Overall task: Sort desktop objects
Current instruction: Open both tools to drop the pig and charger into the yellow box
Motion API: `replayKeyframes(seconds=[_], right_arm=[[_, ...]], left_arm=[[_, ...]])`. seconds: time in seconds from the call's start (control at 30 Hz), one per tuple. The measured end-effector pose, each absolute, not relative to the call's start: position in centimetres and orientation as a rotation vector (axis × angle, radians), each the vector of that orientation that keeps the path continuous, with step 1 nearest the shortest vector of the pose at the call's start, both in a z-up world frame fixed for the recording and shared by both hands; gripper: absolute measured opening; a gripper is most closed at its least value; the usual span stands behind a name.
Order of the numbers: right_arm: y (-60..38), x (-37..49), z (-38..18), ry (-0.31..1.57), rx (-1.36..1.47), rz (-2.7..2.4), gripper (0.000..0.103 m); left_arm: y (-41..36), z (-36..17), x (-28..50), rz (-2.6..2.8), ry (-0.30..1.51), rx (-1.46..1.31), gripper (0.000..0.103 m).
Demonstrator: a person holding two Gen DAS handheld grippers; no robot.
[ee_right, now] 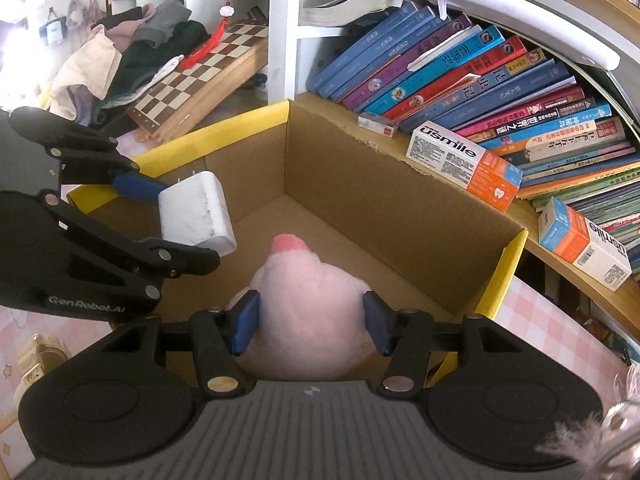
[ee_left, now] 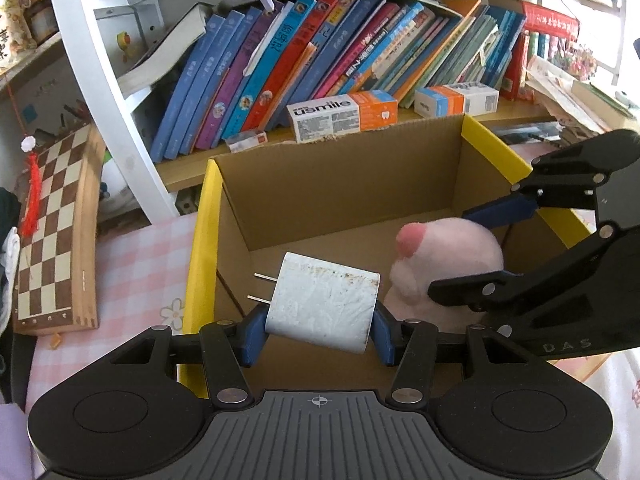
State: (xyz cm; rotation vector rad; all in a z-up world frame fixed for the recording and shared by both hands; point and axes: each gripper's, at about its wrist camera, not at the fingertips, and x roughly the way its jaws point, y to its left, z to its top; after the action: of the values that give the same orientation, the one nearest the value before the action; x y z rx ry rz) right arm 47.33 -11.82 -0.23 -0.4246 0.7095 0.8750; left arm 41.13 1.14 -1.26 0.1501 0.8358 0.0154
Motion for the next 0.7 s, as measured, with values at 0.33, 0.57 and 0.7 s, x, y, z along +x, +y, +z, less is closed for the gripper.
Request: replayKeyframes(seconds=[0.33,0.57,0.7], right_arm=[[-13.0,46.5,1.9,0.649,-0.386,0.831,0.067],[-15.3,44.6,4.5,0.606,-0.311,0.795,0.070],[-16.2,43.1,5.5,0.590,-0.286,0.782,0.070]], left_arm=[[0.9,0.8,40.0,0.037,0.770,0.194,0.074],[0.7,3.3,37.3,0.026,0.689,0.184,0.076],[0.6,4.4,35.2,0.020,0.653,0.170,0.076]])
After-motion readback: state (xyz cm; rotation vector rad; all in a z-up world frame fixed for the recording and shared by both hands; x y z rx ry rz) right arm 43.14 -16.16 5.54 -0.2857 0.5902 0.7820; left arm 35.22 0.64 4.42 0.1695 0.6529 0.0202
